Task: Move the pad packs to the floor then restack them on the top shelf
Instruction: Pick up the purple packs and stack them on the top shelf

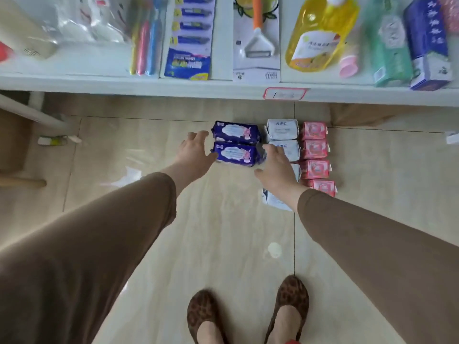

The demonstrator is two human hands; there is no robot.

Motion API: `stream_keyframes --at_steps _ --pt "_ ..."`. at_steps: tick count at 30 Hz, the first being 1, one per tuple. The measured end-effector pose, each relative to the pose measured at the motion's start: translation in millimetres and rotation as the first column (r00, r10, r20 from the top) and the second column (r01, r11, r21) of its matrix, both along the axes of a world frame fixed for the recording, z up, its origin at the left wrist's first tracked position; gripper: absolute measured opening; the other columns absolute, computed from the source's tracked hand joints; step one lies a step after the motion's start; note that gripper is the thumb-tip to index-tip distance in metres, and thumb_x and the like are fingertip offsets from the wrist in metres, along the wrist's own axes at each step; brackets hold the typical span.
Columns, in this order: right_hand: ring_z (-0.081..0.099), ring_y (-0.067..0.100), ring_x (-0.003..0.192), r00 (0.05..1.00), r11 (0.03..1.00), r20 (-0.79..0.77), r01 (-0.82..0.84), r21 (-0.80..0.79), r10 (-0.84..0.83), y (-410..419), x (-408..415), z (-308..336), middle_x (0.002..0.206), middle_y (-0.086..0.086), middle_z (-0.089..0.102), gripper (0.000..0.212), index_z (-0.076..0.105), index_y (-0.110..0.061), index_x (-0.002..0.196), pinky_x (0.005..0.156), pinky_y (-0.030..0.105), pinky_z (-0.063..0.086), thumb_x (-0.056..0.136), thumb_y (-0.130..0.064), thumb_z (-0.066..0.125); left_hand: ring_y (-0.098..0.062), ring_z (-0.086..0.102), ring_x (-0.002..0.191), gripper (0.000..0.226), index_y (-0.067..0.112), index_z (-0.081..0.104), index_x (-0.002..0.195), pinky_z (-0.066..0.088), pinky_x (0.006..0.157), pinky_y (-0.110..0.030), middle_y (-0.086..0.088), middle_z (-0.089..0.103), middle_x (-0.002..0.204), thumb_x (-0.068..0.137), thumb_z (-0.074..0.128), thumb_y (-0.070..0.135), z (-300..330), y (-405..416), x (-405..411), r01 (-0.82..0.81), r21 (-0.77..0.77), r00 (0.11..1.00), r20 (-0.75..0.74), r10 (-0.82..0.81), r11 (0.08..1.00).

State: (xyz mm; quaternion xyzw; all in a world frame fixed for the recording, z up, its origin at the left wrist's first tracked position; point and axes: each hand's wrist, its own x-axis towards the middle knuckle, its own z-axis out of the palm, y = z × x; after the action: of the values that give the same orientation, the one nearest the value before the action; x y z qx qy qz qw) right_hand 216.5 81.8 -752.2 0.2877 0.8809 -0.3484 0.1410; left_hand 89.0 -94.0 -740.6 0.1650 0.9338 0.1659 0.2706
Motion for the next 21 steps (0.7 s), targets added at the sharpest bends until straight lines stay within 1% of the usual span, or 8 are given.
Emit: stream_keyframes --at_steps 3,5,8,10,12,14,18,21 --pt "0.05 0.032 0.122 0.997 0.993 0.003 -0.08 0.09 0.08 -6 -17 -44 0.138 0.014 0.043 0.062 0.04 -0.011 0.142 0.104 0.04 0.043 0.085 -0.009 0.065 -0.035 0.043 0.127 0.068 0.024 0.029 0.151 0.04 0.101 -0.04 -0.01 0.035 0.146 0.092 0.061 0.035 -51 23 -20 -0.013 0.017 1.0 0.0 0.013 1.0" --pt "0.047 0.032 0.124 0.996 0.99 -0.011 -0.084 0.117 0.086 -12 -24 -68 0.14 0.013 0.04 0.063 0.039 -0.01 0.139 0.105 0.04 0.043 0.083 -0.004 0.067 -0.036 0.045 0.126 0.071 0.027 0.028 0.151 0.041 0.101 -0.041 -0.011 0.032 0.147 0.09 0.063 0.034 -79 40 -34 -0.001 0.029 1.0 -0.023 0.002 1.0" --pt "0.041 0.03 0.128 0.997 0.981 -0.063 -0.039 0.19 0.051 -24 -28 -94 0.14 0.01 0.035 0.062 0.039 -0.013 0.133 0.099 0.036 0.045 0.081 -0.003 0.071 -0.036 0.049 0.124 0.078 0.033 0.025 0.152 0.048 0.099 -0.041 -0.008 0.022 0.154 0.086 0.067 0.025 -112 60 -51 0.019 0.01 1.0 -0.02 -0.019 1.0" --pt "0.044 0.028 0.123 0.996 0.969 -0.074 -0.033 0.244 0.053 -29 -28 -107 0.139 0.008 0.032 0.061 0.04 -0.014 0.132 0.089 0.032 0.049 0.081 -0.005 0.073 -0.031 0.052 0.119 0.083 0.036 0.026 0.151 0.05 0.094 -0.038 -0.004 0.014 0.157 0.082 0.069 0.018 -130 68 -59 0.022 0.02 1.0 0.022 -0.022 1.0" --pt "0.05 0.027 0.114 0.995 0.975 -0.09 -0.012 0.222 0.033 -31 -31 -116 0.135 0.007 0.031 0.058 0.04 -0.013 0.129 0.075 0.029 0.048 0.081 -0.003 0.072 -0.027 0.055 0.105 0.079 0.033 0.035 0.146 0.048 0.084 -0.031 -0.003 0.02 0.152 0.078 0.071 0.017 -142 72 -63 0.005 0.053 1.0 0.024 -0.006 0.999" --pt "0.054 0.025 0.107 0.993 0.978 -0.117 0.03 0.208 -0.005 -32 -35 -120 0.131 0.006 0.033 0.051 0.042 -0.012 0.121 0.067 0.026 0.042 0.081 -0.002 0.071 -0.03 0.059 0.096 0.07 0.029 0.042 0.135 0.046 0.078 -0.032 -0.004 0.032 0.137 0.074 0.073 0.019 -147 73 -65 0.0 0.043 0.999 -0.046 0.002 0.999" --pt "0.053 0.022 0.091 0.995 0.972 -0.098 0.015 0.234 0.008 -37 -34 -122 0.126 0.007 0.041 0.038 0.041 -0.011 0.116 0.061 0.031 0.044 0.086 0.0 0.063 -0.029 0.055 0.083 0.061 0.027 0.042 0.127 0.046 0.073 -0.035 -0.004 0.04 0.123 0.077 0.077 0.024 -151 68 -55 -0.04 0.031 0.996 -0.079 0.043 0.999" --pt "0.053 0.023 0.088 0.994 0.985 -0.054 -0.088 0.149 0.097 -43 -24 -117 0.118 0.008 0.05 0.034 0.042 -0.01 0.116 0.066 0.036 0.049 0.088 -0.002 0.059 -0.03 0.056 0.082 0.051 0.029 0.042 0.122 0.044 0.069 -0.035 -0.003 0.043 0.115 0.082 0.07 0.019 -148 52 -41 -0.076 0.0 0.994 -0.076 0.075 0.997"
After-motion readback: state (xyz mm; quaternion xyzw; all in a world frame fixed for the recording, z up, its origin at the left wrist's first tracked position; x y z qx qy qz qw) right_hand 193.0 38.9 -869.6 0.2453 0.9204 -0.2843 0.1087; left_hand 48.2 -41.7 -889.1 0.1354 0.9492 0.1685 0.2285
